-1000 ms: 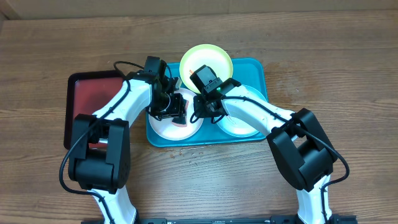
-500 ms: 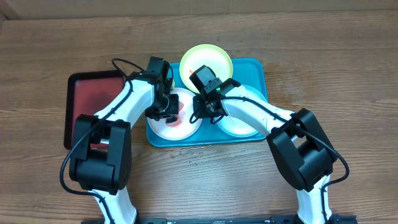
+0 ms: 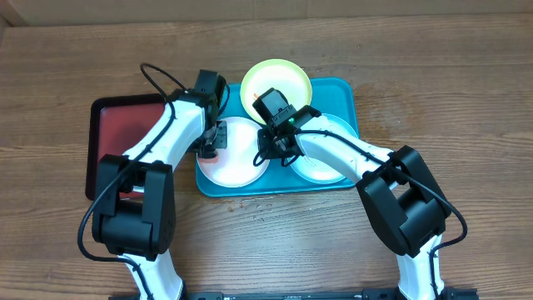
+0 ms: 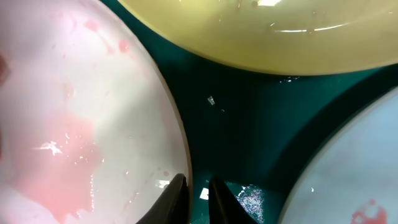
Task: Clean dirty plates on tray and stack at the side
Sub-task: 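Scrub the white plate with the sponge while the right gripper holds it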
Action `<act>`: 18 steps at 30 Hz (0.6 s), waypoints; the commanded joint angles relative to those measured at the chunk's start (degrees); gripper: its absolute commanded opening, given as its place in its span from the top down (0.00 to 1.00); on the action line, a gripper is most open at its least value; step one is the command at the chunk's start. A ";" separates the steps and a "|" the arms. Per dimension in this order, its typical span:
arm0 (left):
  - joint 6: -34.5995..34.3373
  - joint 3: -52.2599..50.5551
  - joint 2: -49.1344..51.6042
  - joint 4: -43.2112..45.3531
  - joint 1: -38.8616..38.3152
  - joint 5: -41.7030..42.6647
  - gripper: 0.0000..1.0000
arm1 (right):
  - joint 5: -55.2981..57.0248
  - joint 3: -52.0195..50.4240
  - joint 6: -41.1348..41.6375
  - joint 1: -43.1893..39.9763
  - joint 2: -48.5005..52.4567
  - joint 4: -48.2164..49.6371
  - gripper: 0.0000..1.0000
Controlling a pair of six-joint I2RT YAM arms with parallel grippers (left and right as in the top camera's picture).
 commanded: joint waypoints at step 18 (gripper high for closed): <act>-6.10 -4.74 0.52 10.82 -0.09 15.63 0.96 | 1.55 0.28 0.07 0.00 0.26 0.15 0.85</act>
